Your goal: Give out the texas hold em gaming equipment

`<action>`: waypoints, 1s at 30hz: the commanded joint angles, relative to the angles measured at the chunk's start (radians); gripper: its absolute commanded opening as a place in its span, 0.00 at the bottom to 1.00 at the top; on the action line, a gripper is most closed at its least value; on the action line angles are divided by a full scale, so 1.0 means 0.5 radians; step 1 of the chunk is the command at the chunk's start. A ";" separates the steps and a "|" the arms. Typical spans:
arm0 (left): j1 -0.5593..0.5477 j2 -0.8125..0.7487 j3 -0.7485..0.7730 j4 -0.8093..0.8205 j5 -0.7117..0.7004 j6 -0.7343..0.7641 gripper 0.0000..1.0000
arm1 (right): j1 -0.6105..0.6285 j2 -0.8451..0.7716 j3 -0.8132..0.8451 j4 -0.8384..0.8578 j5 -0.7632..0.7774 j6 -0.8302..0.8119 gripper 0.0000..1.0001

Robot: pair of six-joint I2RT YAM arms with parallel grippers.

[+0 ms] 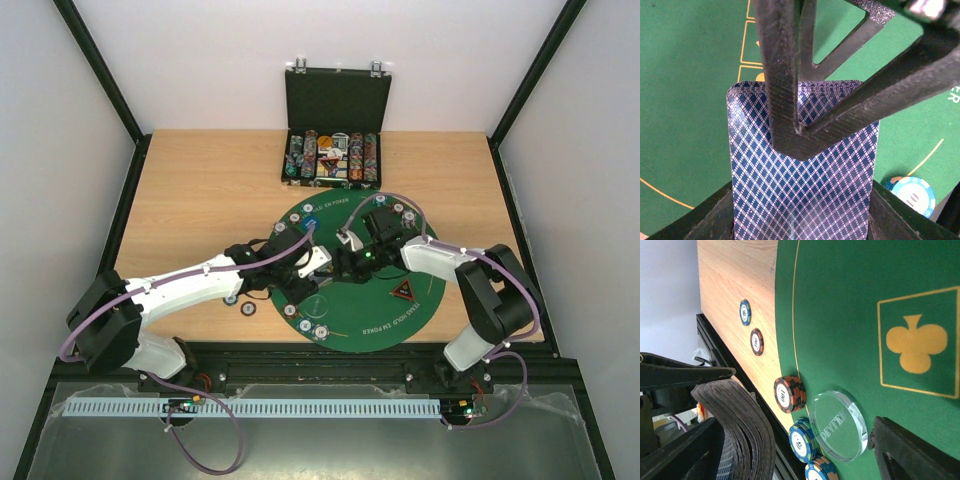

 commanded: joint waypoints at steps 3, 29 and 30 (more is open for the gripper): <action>-0.014 -0.050 -0.021 0.003 -0.072 0.020 0.58 | 0.020 0.011 0.053 -0.083 0.199 -0.077 0.75; -0.014 -0.074 -0.031 -0.011 -0.129 0.011 0.57 | -0.056 -0.125 0.126 -0.163 0.458 -0.050 0.63; -0.015 -0.075 -0.031 -0.009 -0.130 0.012 0.57 | -0.057 -0.130 0.122 -0.161 0.442 -0.050 0.62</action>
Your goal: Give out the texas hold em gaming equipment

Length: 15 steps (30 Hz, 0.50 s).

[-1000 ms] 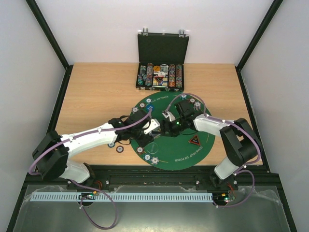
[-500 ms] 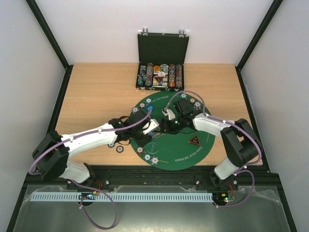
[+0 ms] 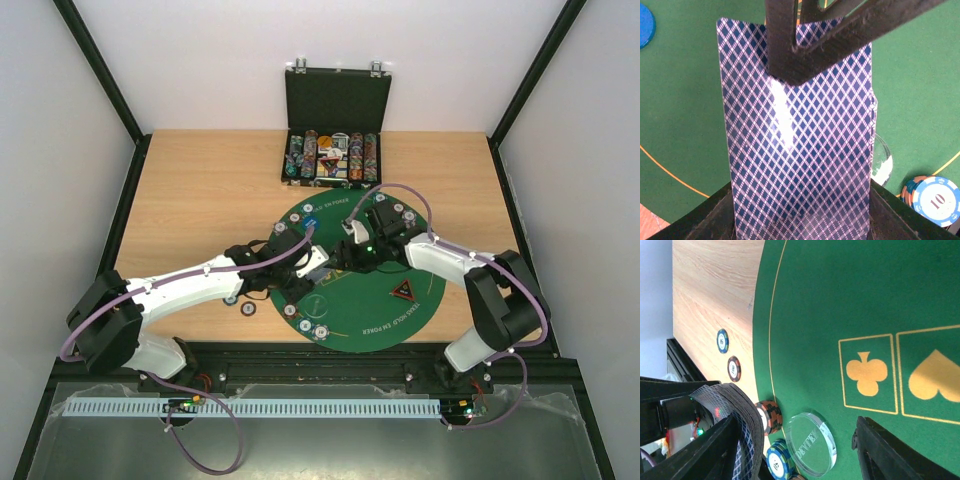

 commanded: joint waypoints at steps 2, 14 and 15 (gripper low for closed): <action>-0.013 -0.071 -0.008 0.000 -0.002 0.013 0.58 | -0.036 -0.062 0.030 -0.045 0.016 0.006 0.59; -0.013 -0.047 0.001 -0.010 -0.023 0.013 0.57 | -0.036 -0.142 -0.025 0.128 -0.314 0.132 0.20; -0.012 -0.045 0.001 -0.014 -0.025 0.014 0.57 | -0.036 -0.145 -0.030 0.138 -0.322 0.140 0.15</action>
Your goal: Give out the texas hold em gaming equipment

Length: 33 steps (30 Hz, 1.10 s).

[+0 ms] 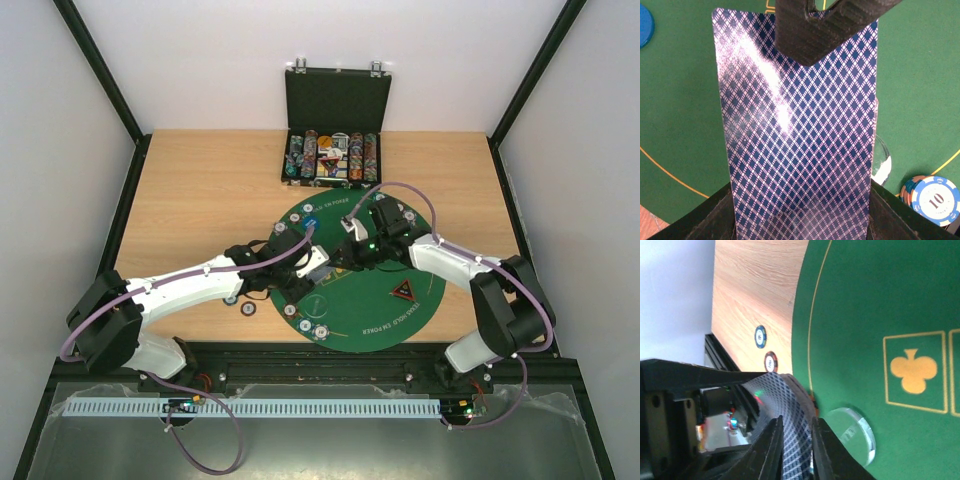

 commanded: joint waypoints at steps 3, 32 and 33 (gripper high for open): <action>-0.011 -0.045 0.001 -0.012 -0.031 0.013 0.58 | -0.007 -0.072 -0.016 0.083 -0.100 0.062 0.03; 0.552 -0.142 0.004 -0.047 -0.134 -0.018 0.58 | -0.205 0.225 0.253 0.678 0.781 0.473 0.02; 0.552 -0.141 0.004 -0.046 -0.132 -0.017 0.58 | -0.192 0.293 0.271 0.696 0.791 0.480 0.01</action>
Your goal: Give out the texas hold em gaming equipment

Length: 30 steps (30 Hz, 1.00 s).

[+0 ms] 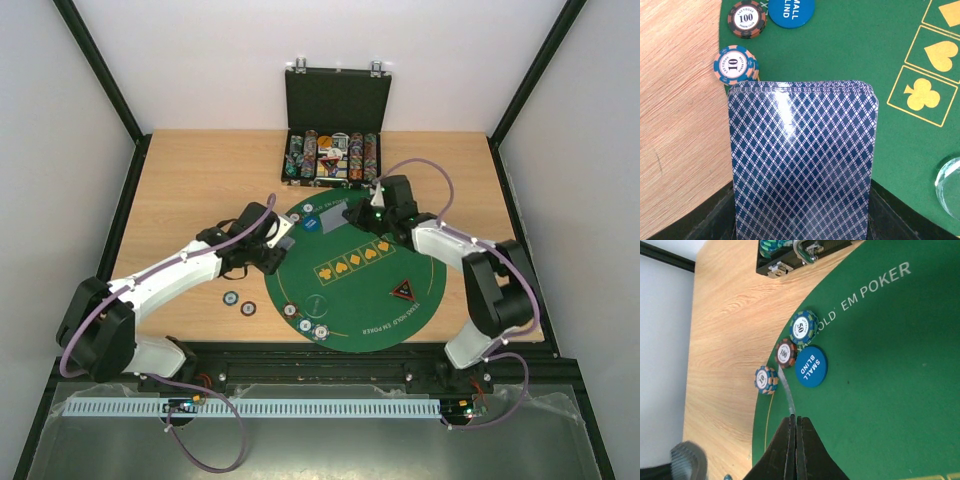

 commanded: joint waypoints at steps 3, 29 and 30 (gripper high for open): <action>0.010 -0.046 0.004 -0.015 -0.010 -0.012 0.58 | 0.065 0.279 0.158 0.238 0.123 0.068 0.02; 0.016 -0.047 -0.001 -0.009 -0.020 -0.008 0.58 | 0.376 0.602 -0.115 0.920 0.275 0.655 0.01; 0.016 -0.044 -0.002 -0.010 -0.019 -0.007 0.58 | 0.388 0.602 -0.130 0.921 0.295 0.666 0.01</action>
